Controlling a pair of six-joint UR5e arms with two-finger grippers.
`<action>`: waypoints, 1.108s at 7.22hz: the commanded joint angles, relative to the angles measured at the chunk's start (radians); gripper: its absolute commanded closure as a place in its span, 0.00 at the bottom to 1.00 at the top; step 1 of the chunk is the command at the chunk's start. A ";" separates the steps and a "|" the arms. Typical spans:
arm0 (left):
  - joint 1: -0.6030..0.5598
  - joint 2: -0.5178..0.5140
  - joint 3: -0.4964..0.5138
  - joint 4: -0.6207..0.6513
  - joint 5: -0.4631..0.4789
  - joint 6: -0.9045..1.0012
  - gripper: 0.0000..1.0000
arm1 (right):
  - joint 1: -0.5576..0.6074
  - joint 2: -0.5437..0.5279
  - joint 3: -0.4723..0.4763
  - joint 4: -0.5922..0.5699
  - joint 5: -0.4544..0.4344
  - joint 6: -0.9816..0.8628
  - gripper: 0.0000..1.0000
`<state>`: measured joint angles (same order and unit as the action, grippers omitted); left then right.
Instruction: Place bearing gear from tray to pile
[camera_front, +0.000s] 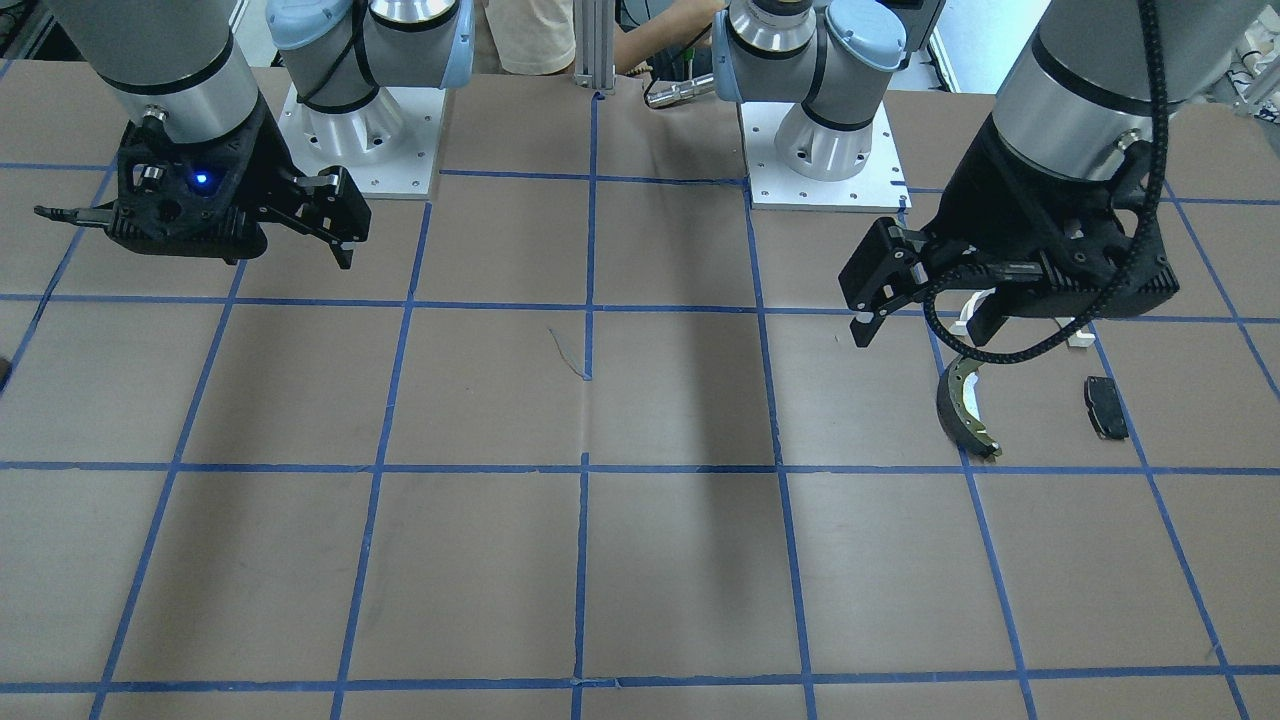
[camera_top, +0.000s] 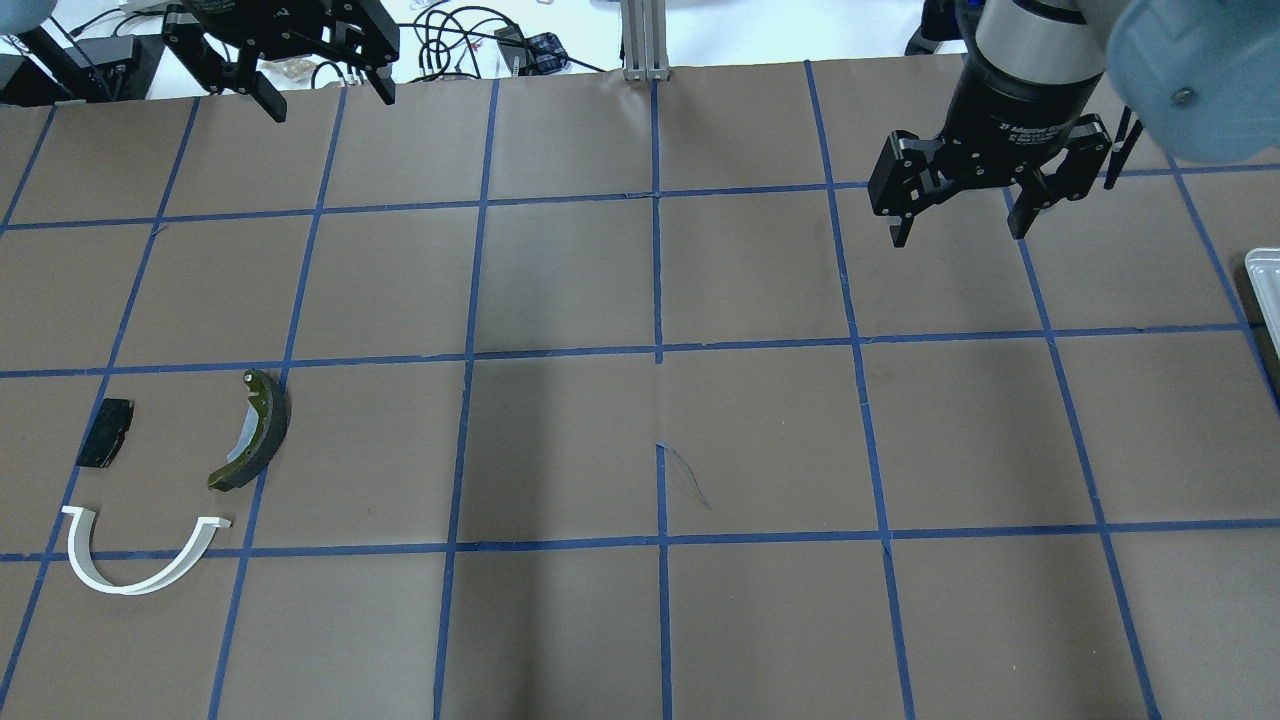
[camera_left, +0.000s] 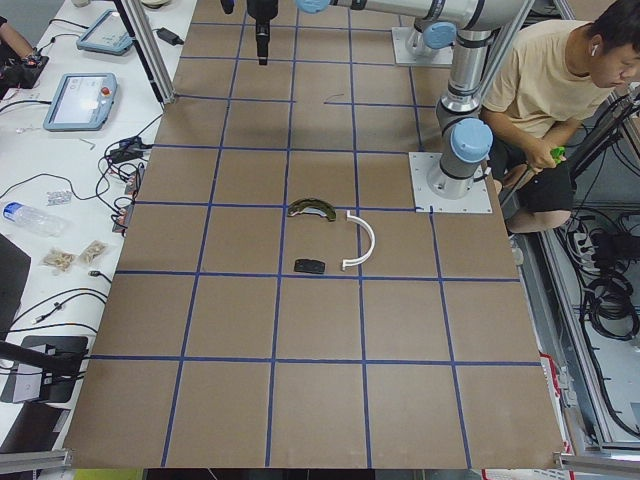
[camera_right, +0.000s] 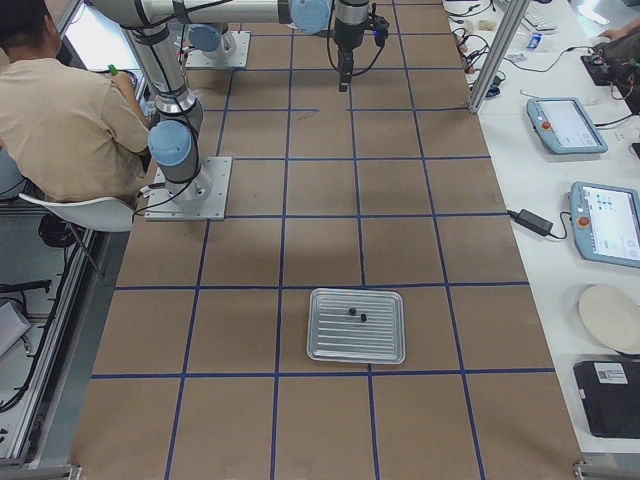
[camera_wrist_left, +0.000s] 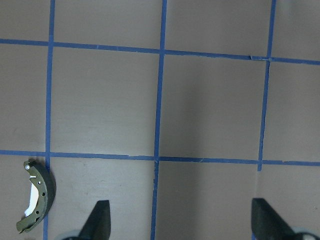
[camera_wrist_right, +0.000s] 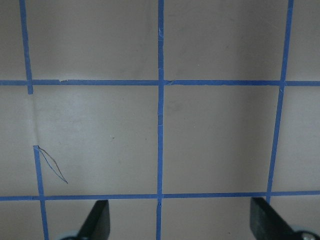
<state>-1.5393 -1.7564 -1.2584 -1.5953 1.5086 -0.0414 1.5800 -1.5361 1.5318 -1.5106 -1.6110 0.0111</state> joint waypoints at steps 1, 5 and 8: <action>0.001 0.000 0.001 0.000 0.001 0.000 0.00 | -0.011 0.004 0.007 -0.003 -0.010 -0.025 0.00; 0.001 0.000 0.001 0.000 0.001 0.000 0.00 | -0.296 0.011 -0.010 -0.083 0.000 -0.171 0.00; -0.001 -0.002 0.007 0.002 -0.001 -0.002 0.00 | -0.546 0.158 -0.015 -0.181 -0.010 -0.404 0.00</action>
<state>-1.5384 -1.7569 -1.2555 -1.5950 1.5085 -0.0418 1.1237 -1.4359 1.5212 -1.6719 -1.6135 -0.3194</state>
